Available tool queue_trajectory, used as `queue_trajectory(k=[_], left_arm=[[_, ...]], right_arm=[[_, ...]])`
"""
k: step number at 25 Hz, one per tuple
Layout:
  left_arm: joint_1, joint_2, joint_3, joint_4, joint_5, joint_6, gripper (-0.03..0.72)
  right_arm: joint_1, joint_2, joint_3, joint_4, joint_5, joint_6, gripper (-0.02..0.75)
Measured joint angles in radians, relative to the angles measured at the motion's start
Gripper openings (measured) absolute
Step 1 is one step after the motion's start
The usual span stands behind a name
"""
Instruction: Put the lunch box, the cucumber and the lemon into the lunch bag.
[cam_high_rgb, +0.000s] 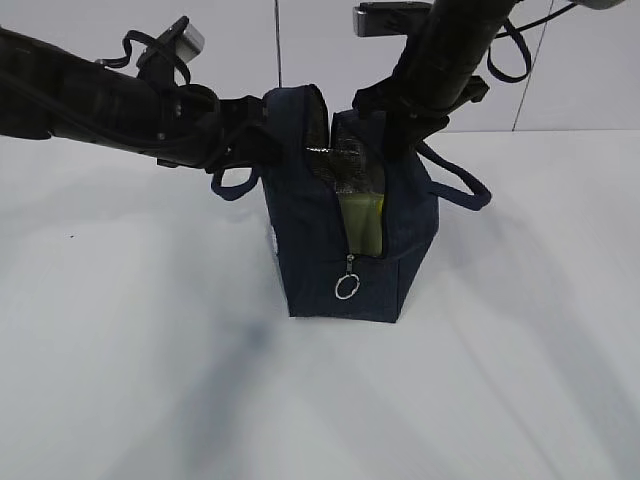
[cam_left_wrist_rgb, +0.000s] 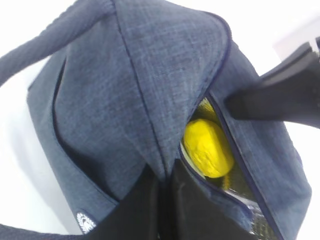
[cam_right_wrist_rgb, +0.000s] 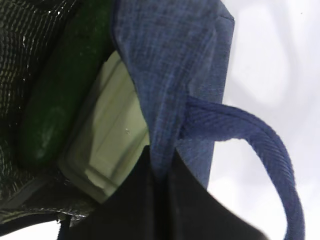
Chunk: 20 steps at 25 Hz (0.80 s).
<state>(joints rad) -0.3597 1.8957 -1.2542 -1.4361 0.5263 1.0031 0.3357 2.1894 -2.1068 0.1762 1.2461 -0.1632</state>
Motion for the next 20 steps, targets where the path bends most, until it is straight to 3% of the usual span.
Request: queue_trajectory(k=[20], left_arm=[[0.0,0.0,0.0,-0.024,-0.076,0.044,-0.004]], right_arm=[[0.0,0.015,0.0,0.034,-0.109,-0.073,0.001]])
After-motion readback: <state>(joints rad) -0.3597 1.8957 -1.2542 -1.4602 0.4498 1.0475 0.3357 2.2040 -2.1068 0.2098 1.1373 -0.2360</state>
